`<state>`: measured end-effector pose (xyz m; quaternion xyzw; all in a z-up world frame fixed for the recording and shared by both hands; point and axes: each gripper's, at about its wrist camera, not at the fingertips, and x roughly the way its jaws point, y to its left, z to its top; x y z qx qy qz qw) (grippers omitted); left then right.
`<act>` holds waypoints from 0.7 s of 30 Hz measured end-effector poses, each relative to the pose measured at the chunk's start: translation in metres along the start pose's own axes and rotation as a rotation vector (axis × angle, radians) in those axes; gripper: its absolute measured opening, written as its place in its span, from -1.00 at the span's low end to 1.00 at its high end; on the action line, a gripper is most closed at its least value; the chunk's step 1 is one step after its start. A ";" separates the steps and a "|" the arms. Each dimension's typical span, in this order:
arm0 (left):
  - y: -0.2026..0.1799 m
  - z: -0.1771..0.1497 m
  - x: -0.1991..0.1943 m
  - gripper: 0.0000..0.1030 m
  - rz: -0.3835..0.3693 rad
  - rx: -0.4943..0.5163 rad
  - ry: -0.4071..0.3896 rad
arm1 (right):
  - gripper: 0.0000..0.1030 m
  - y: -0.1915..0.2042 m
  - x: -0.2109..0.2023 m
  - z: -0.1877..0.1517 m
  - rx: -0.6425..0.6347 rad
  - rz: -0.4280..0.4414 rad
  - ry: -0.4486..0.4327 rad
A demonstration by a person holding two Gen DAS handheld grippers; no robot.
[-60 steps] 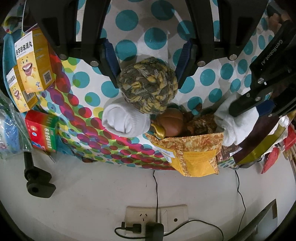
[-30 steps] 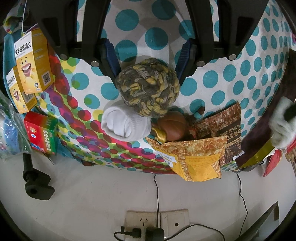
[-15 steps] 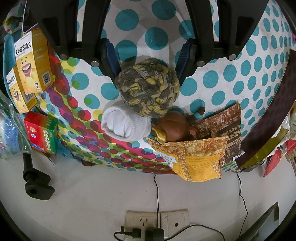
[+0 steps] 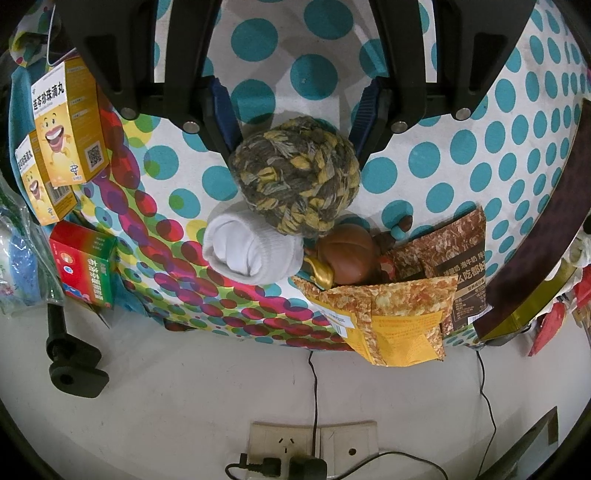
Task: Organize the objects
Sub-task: 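Carry the white towel roll into the gold tray and open the left gripper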
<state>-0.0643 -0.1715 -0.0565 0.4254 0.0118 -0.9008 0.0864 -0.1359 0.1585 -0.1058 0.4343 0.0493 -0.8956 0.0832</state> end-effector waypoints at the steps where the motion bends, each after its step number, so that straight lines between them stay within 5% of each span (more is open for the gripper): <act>1: 0.001 0.001 0.002 -0.46 0.004 -0.001 0.005 | 0.01 0.000 0.000 0.000 0.000 0.000 0.000; 21: 0.003 -0.013 -0.013 -0.25 -0.039 -0.014 0.018 | 0.00 -0.002 -0.002 0.002 -0.006 -0.005 -0.001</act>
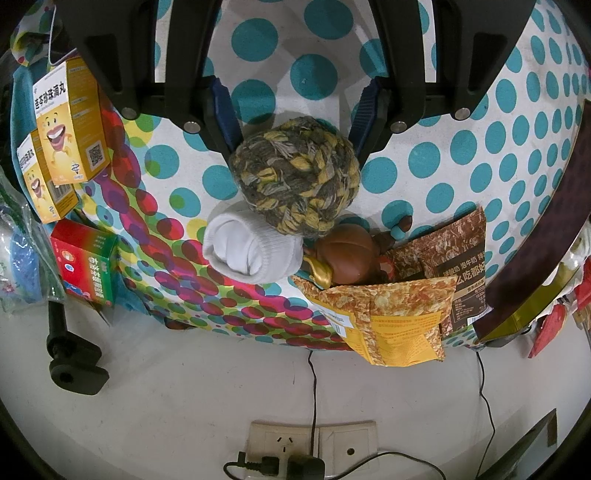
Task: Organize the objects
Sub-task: 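Carry the white towel roll into the gold tray and open the left gripper, then carry the woven rope ball into the gold tray and open the right gripper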
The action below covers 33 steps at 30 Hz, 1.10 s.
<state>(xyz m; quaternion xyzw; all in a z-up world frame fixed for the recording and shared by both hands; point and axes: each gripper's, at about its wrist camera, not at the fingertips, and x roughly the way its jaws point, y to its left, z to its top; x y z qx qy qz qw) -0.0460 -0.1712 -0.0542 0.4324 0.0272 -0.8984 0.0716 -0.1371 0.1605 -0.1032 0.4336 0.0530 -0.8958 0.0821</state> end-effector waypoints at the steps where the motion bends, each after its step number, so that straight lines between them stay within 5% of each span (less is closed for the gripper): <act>1: 0.000 -0.002 -0.001 -0.24 0.002 0.000 -0.001 | 0.00 -0.001 -0.001 0.000 -0.001 -0.003 -0.003; 12: 0.004 -0.018 -0.016 -0.03 -0.008 -0.014 0.010 | -0.04 0.002 -0.016 -0.004 -0.051 -0.016 -0.056; 24: 0.037 -0.036 -0.043 -0.02 -0.019 -0.089 -0.004 | -0.04 0.030 -0.043 -0.006 -0.126 -0.028 -0.188; 28: 0.047 -0.040 -0.056 -0.02 -0.005 -0.105 -0.044 | -0.04 0.064 -0.058 -0.005 -0.177 0.036 -0.202; 33: 0.061 -0.045 -0.073 -0.02 -0.030 -0.145 -0.079 | -0.04 0.133 -0.096 0.007 -0.257 0.220 -0.252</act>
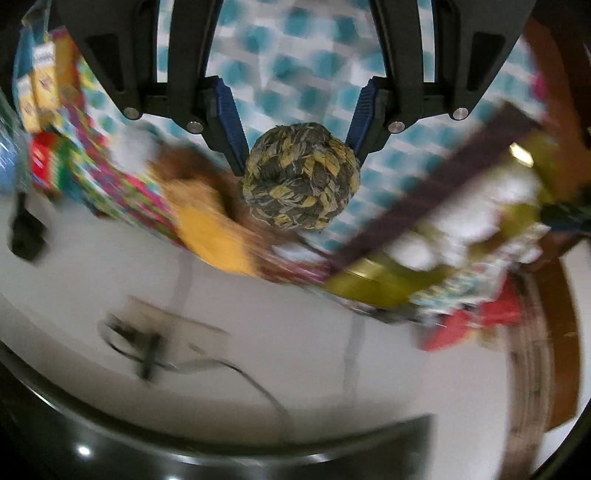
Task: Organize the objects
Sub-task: 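Carry the woven rope ball into the gold tray and open the right gripper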
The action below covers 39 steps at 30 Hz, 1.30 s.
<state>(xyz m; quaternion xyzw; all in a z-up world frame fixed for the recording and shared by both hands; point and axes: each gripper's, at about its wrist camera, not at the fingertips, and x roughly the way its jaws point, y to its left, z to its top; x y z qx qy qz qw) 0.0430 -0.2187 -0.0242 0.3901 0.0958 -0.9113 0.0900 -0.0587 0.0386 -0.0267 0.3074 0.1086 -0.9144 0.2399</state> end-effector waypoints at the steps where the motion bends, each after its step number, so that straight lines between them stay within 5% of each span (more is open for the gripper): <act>1: 0.003 0.001 -0.002 -0.02 -0.005 -0.008 -0.002 | -0.04 0.012 -0.002 0.008 -0.013 0.038 -0.005; 7: 0.029 0.005 -0.017 -0.01 -0.008 -0.082 -0.040 | -0.04 0.084 0.004 0.043 -0.082 0.249 0.035; 12: 0.051 0.005 -0.022 0.01 -0.004 -0.127 -0.062 | -0.04 0.127 0.027 0.046 -0.120 0.310 0.131; 18: 0.068 0.001 -0.017 0.01 -0.026 -0.162 -0.051 | -0.04 0.142 0.059 0.039 -0.153 0.243 0.213; 27: 0.079 -0.003 -0.006 0.01 -0.020 -0.195 -0.018 | -0.04 0.151 0.093 0.046 -0.271 0.070 0.183; 34: 0.071 0.001 -0.004 0.01 -0.018 -0.175 -0.006 | 0.12 0.145 0.086 0.044 -0.246 0.137 0.155; 39: 0.050 0.008 -0.007 0.01 -0.033 -0.132 -0.013 | 0.32 0.118 0.050 0.051 -0.154 0.178 0.053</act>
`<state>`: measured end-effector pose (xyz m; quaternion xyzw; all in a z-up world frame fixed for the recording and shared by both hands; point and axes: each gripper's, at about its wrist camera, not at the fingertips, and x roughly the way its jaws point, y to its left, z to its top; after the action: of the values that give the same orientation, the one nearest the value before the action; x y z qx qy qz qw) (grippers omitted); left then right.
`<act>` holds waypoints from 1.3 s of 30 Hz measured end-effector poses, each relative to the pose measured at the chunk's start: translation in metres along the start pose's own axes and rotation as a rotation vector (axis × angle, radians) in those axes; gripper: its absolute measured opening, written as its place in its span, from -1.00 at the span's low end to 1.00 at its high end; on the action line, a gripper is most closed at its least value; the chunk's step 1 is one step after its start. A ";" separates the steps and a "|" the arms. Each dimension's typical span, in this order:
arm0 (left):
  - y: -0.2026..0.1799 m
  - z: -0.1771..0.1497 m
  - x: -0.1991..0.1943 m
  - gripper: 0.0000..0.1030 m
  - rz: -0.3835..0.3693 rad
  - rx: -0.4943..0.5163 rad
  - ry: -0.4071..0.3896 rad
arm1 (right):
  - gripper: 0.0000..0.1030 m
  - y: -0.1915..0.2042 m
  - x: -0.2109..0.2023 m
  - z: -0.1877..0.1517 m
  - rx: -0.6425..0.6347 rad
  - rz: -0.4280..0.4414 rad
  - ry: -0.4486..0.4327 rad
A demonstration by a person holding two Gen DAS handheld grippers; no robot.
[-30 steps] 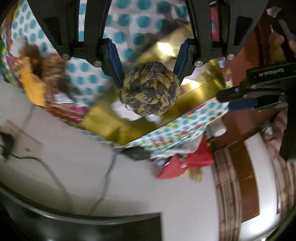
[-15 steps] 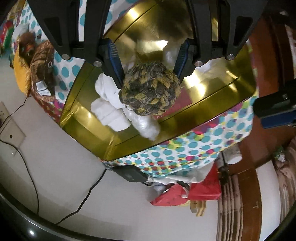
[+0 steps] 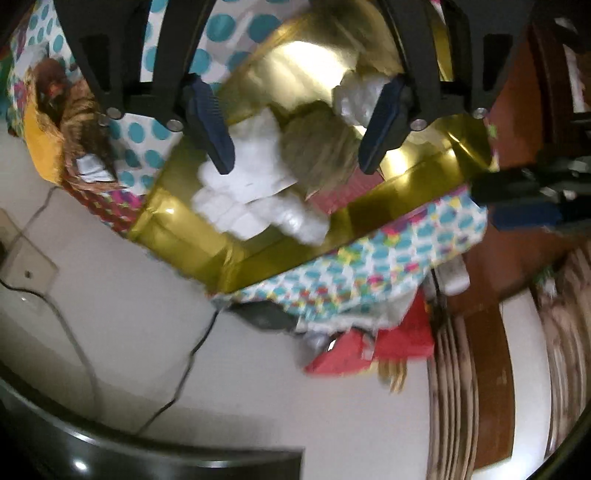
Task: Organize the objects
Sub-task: 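Carry the woven rope ball into the gold tray and open the right gripper, then grasp the white sock roll on the bedspread with the right gripper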
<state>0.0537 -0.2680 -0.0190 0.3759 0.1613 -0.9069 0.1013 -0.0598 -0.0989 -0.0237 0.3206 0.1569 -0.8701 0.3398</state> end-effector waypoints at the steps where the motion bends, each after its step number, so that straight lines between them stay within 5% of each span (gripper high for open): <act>1: -0.007 0.001 0.000 0.01 -0.015 0.010 -0.003 | 0.32 -0.009 -0.011 -0.001 0.028 -0.009 -0.023; 6: -0.054 0.002 0.000 0.01 -0.075 0.100 -0.001 | 0.34 -0.069 -0.056 -0.024 0.132 -0.133 -0.090; 16: -0.181 -0.024 0.036 0.01 -0.217 0.325 0.086 | 0.37 -0.234 -0.078 -0.115 0.438 -0.444 0.034; 27: -0.267 -0.054 0.094 0.01 -0.293 0.460 0.219 | 0.37 -0.278 -0.046 -0.141 0.540 -0.391 0.087; 39: -0.317 -0.050 0.138 0.01 -0.340 0.493 0.190 | 0.12 -0.282 -0.016 -0.134 0.502 -0.356 0.110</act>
<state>-0.1068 0.0362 -0.0825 0.4398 0.0057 -0.8834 -0.1616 -0.1855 0.1780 -0.0973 0.4083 0.0090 -0.9090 0.0835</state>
